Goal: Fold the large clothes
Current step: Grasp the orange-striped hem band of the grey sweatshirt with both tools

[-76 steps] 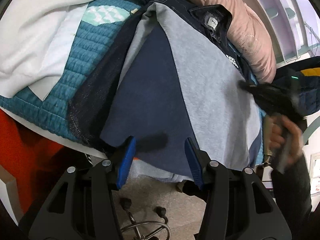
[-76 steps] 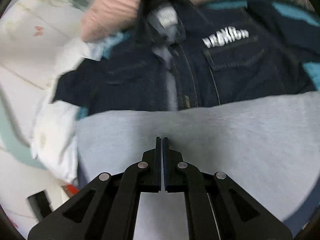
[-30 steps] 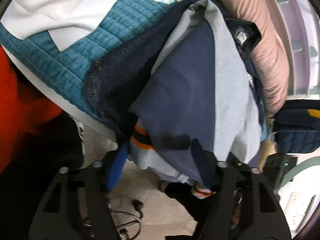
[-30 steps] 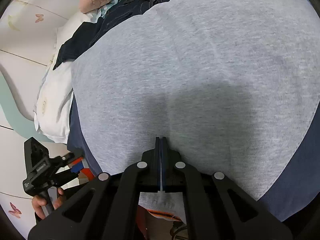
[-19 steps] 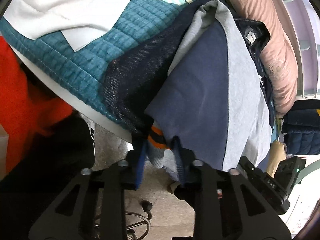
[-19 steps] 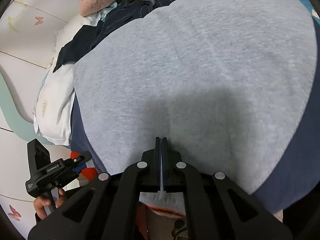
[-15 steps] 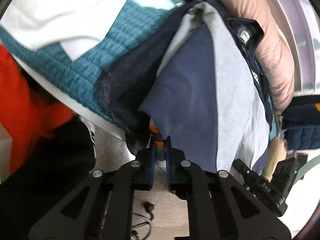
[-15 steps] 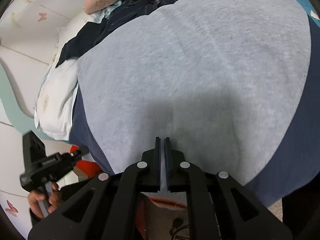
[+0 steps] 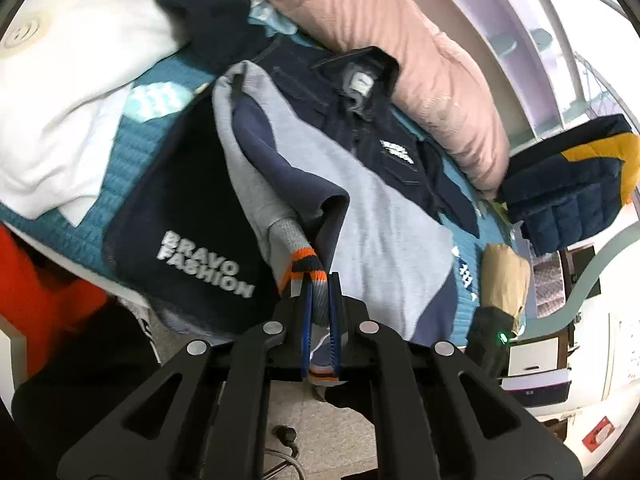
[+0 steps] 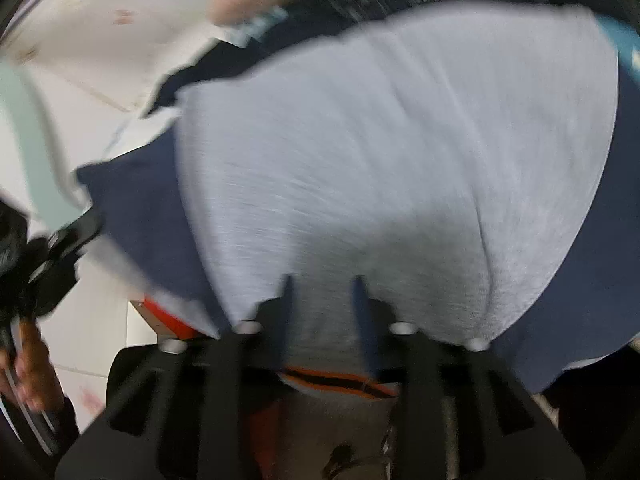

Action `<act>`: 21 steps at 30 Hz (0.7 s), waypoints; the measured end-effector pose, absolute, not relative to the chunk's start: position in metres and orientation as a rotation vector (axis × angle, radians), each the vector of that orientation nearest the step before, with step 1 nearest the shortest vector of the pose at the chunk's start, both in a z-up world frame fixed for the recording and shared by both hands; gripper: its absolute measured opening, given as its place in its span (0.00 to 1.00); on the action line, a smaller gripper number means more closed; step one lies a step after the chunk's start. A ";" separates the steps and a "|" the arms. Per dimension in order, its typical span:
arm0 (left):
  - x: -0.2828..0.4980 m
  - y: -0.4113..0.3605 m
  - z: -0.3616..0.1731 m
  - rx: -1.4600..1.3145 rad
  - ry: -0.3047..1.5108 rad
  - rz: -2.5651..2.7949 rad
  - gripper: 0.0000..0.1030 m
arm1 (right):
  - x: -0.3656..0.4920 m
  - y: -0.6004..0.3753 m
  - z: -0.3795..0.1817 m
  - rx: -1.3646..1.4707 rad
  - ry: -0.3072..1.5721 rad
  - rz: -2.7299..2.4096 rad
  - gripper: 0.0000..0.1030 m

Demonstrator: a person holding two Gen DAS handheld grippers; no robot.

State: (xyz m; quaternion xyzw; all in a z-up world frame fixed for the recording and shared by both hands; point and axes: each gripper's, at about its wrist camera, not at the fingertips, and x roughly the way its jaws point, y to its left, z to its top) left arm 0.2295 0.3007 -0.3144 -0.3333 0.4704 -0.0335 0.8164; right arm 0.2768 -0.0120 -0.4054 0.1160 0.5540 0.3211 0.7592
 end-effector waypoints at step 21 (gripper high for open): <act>0.254 0.272 -0.286 -0.664 0.990 -0.138 0.06 | 0.254 0.076 -0.341 0.045 0.945 0.877 0.53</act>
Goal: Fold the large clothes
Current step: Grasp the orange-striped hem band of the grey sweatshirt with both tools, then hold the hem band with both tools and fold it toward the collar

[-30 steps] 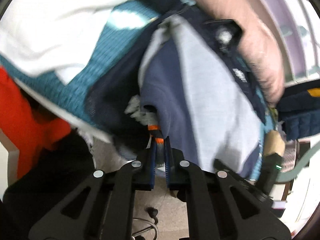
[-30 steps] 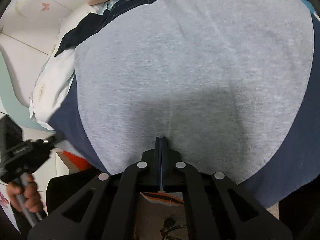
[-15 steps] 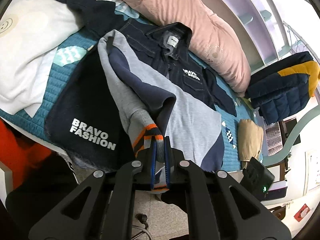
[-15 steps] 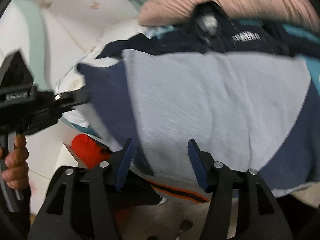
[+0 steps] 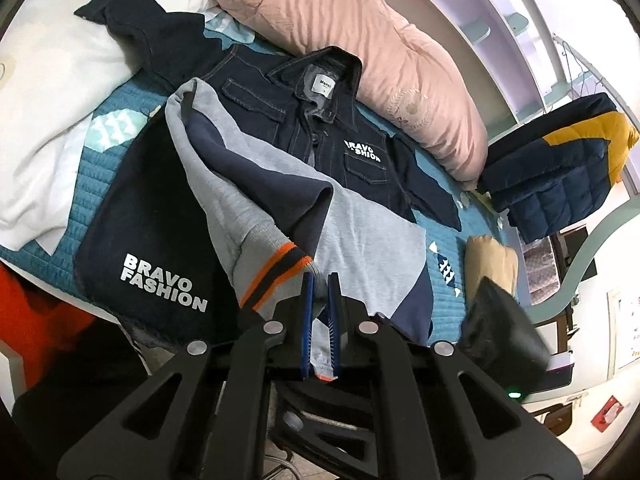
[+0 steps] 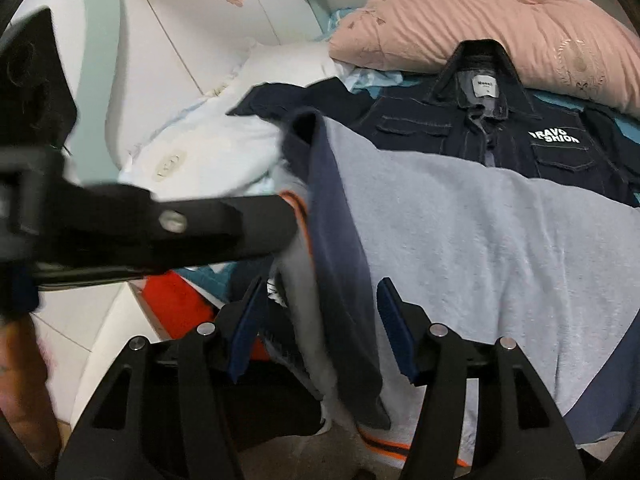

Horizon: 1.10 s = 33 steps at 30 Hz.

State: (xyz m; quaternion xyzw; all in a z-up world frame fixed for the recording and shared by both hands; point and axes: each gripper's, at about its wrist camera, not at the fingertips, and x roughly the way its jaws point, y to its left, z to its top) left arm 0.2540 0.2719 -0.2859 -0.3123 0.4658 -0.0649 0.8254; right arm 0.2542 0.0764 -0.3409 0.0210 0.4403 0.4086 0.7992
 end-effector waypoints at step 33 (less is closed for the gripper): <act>0.321 0.153 -0.379 -0.552 1.206 -0.208 0.37 | 0.285 -0.168 -0.384 0.513 0.971 0.351 0.12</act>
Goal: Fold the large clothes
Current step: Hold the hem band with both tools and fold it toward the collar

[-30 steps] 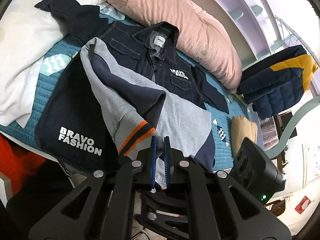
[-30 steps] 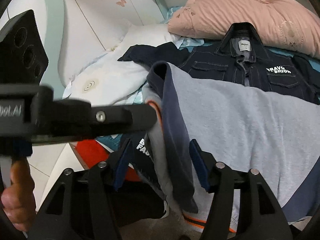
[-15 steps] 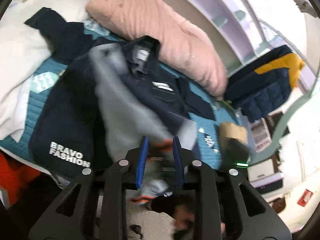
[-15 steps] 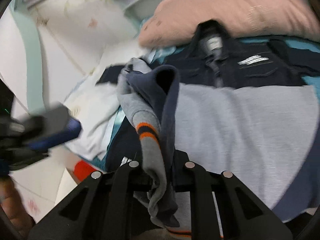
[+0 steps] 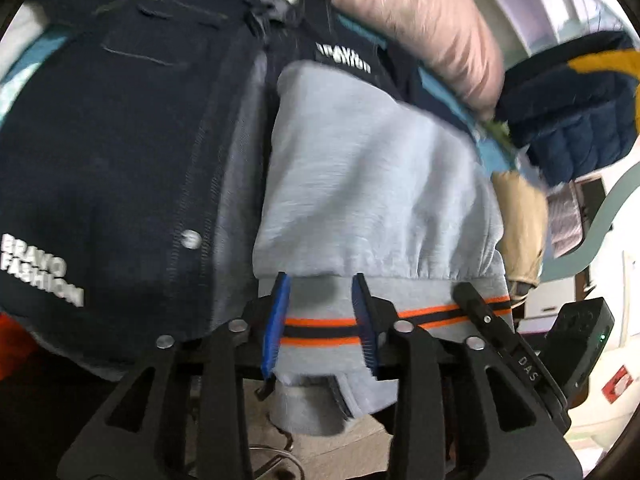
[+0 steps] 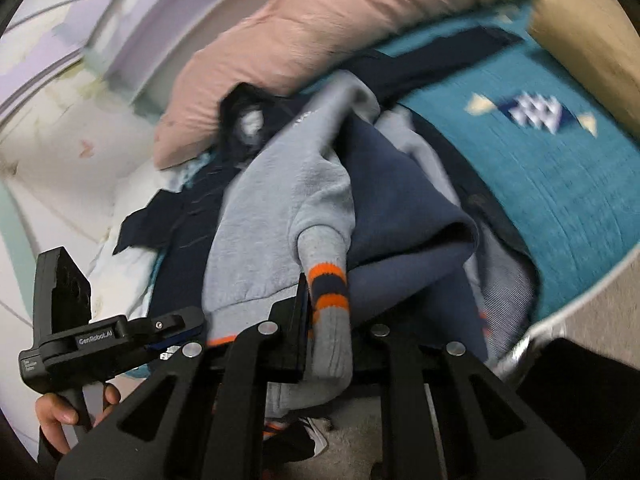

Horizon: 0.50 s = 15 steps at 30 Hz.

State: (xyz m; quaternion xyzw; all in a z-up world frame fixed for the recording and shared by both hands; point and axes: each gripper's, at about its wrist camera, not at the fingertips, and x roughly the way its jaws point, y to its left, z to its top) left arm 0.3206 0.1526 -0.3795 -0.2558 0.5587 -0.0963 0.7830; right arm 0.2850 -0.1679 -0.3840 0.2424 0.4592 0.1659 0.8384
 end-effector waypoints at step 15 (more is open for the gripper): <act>0.327 0.121 -0.398 -0.429 1.224 -0.194 0.42 | 0.282 -0.221 -0.427 0.763 1.078 0.322 0.20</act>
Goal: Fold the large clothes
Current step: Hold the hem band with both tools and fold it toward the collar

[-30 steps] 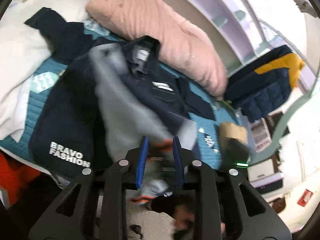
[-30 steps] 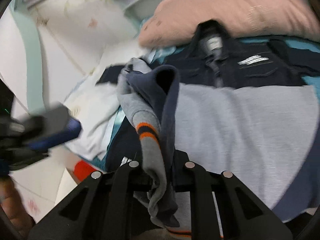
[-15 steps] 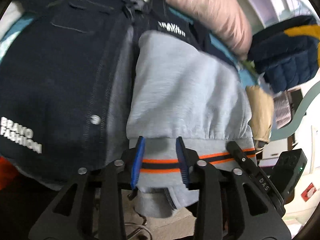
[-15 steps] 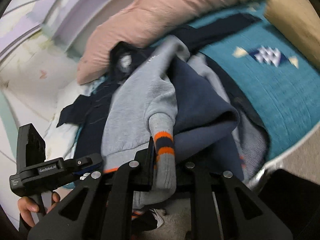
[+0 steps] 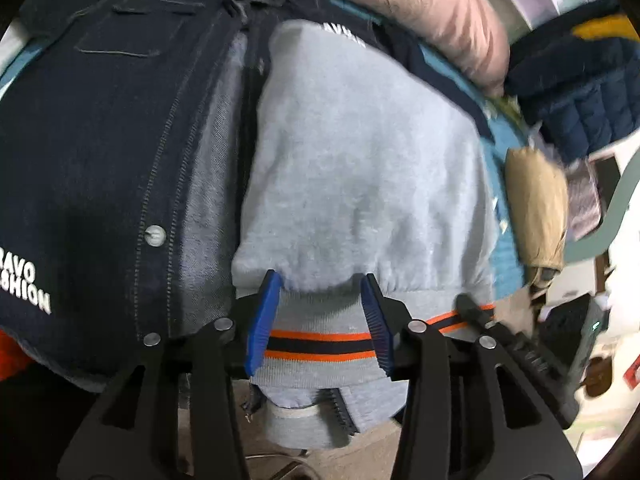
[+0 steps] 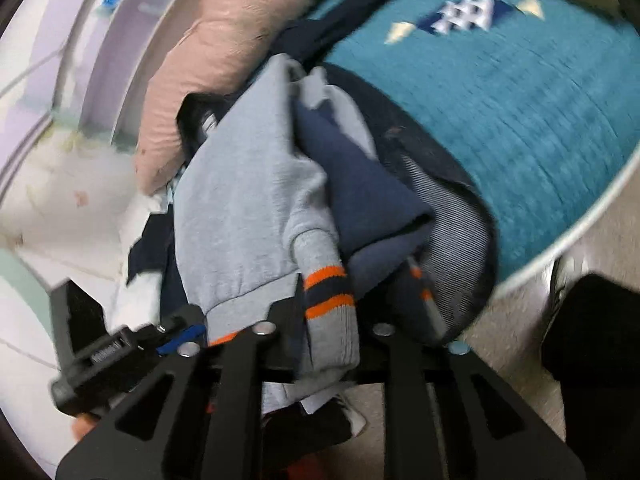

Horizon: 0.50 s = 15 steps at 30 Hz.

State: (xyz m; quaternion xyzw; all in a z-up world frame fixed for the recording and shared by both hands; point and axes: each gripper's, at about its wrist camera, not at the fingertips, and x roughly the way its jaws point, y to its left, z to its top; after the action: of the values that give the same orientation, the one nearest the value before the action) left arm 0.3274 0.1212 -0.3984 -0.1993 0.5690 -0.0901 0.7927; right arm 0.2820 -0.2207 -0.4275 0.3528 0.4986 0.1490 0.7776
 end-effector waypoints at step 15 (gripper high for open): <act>0.328 0.102 -0.396 -0.346 1.252 -0.183 0.44 | 0.296 -0.206 -0.368 0.580 1.014 0.477 0.20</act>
State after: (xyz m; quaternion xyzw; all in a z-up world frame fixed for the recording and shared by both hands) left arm 0.3279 0.1018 -0.3963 -0.1610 0.5819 -0.0852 0.7926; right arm 0.2960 -0.2059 -0.3683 0.2710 0.4739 0.2231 0.8076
